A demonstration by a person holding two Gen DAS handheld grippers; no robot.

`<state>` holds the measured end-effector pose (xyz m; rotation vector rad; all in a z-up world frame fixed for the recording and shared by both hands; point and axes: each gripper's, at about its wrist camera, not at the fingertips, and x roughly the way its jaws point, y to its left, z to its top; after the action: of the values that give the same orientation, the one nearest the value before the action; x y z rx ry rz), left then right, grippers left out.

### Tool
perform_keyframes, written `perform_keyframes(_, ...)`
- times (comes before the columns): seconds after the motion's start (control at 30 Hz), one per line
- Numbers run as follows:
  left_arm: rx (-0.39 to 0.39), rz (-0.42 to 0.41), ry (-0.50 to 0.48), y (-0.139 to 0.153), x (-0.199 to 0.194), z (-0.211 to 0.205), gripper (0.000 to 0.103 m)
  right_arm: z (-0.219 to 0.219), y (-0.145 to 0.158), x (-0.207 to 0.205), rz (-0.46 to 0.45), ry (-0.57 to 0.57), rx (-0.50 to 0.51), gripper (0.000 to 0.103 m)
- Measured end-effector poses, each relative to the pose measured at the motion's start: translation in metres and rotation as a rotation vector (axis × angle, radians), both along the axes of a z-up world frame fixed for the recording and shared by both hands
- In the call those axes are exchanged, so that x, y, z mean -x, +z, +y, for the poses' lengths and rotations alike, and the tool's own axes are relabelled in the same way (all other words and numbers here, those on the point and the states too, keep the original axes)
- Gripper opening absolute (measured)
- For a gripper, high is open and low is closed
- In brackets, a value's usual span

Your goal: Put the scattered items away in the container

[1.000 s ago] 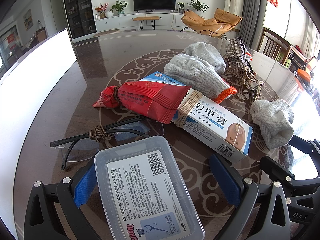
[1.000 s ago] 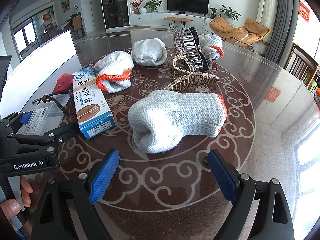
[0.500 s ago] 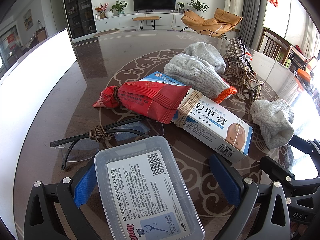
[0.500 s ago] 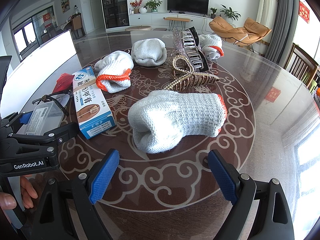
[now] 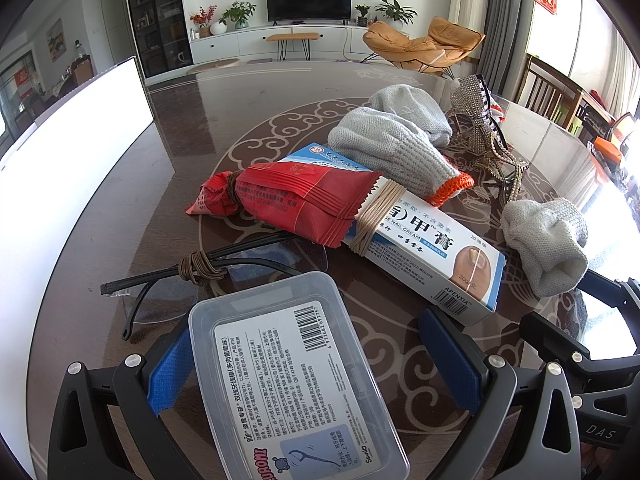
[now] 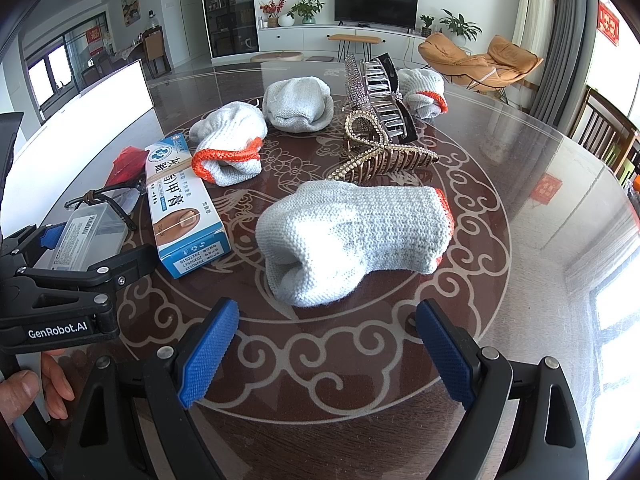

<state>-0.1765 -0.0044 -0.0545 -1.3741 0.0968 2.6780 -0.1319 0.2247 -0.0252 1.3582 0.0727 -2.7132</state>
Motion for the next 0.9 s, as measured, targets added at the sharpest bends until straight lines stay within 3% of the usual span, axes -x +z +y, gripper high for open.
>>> perform_keyframes(0.47,-0.002,-0.01,-0.014,0.0,-0.002,0.0,0.103,0.0,0.0,0.0,0.0,0.0,0.0,0.091)
perform_keyframes(0.6,-0.144,-0.009,-0.015,0.018,-0.031,-0.014,0.103,0.001,0.001,-0.005,0.005,-0.001,0.005,0.09)
perform_keyframes(0.67,-0.169,0.007,0.001,0.029,-0.051,-0.021,0.103,0.002,0.009,-0.019,0.055,-0.018,0.005,0.09)
perform_keyframes(0.73,-0.138,0.027,0.022,0.037,-0.069,-0.025,0.103,0.004,0.019,-0.041,0.108,-0.055,0.02,0.09)
perform_keyframes(0.9,-0.115,0.018,0.023,0.043,-0.105,-0.025,0.103,0.01,0.037,-0.095,0.148,-0.11,0.084,0.09)
